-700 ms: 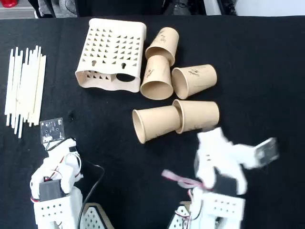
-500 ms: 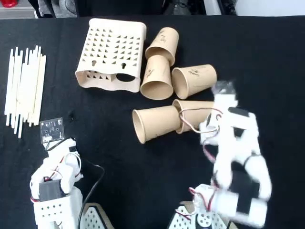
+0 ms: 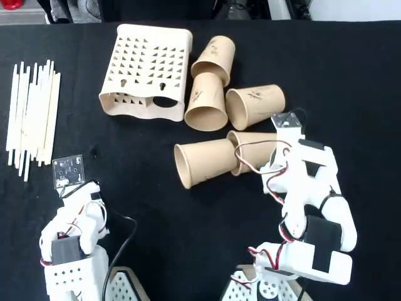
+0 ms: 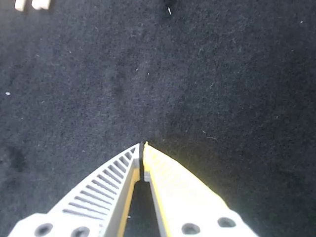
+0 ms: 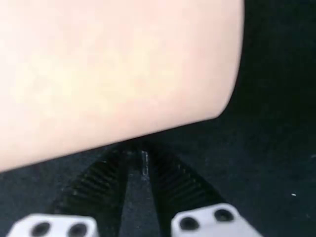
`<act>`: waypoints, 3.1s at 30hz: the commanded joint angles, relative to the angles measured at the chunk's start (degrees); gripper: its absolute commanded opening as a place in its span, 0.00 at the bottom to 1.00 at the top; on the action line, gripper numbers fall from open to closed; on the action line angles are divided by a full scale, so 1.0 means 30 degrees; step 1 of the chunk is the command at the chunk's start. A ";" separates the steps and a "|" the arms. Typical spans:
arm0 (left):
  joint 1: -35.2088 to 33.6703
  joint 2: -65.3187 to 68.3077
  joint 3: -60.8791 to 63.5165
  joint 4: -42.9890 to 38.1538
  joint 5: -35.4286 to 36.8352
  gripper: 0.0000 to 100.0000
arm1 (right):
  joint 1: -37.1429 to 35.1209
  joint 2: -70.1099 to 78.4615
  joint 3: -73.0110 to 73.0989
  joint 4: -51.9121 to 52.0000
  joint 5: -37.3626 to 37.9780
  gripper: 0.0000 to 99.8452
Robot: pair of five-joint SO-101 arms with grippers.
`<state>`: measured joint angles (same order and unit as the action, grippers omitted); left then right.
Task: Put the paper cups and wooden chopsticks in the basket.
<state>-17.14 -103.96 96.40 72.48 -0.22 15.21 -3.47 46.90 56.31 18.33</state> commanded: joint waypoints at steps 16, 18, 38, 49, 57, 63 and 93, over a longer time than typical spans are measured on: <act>0.0190 -0.0059 0.0308 0.0088 0.0147 0.03 | 0.0117 -1.4725 1.0330 -0.4835 0.0322 0.01; 0.0190 -0.0059 0.0308 0.0088 0.0147 0.03 | 0.0117 -1.6718 1.1326 -0.4835 0.0322 0.01; 0.0220 -0.0059 0.0308 0.0088 0.0147 0.03 | -0.2403 -3.4828 1.6542 0.3048 0.0322 0.01; 0.0190 -0.0059 0.0308 0.0088 0.0147 0.03 | -0.3839 -3.4476 1.6542 0.3165 0.0322 0.01; 0.0190 -0.0059 0.0308 0.0088 0.0147 0.03 | -0.4425 -3.4476 1.6542 0.3106 0.0322 0.01; 0.0190 -0.0059 0.0308 0.0088 0.0147 0.03 | -0.4425 -3.4447 1.6542 0.3165 0.0322 0.01; 0.0220 -0.0059 0.0308 0.0088 0.0147 0.03 | -0.4366 -3.4330 1.6542 0.3194 0.0322 0.01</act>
<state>-17.14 -103.96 96.40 72.48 -0.22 2.46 -103.08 96.92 65.63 18.77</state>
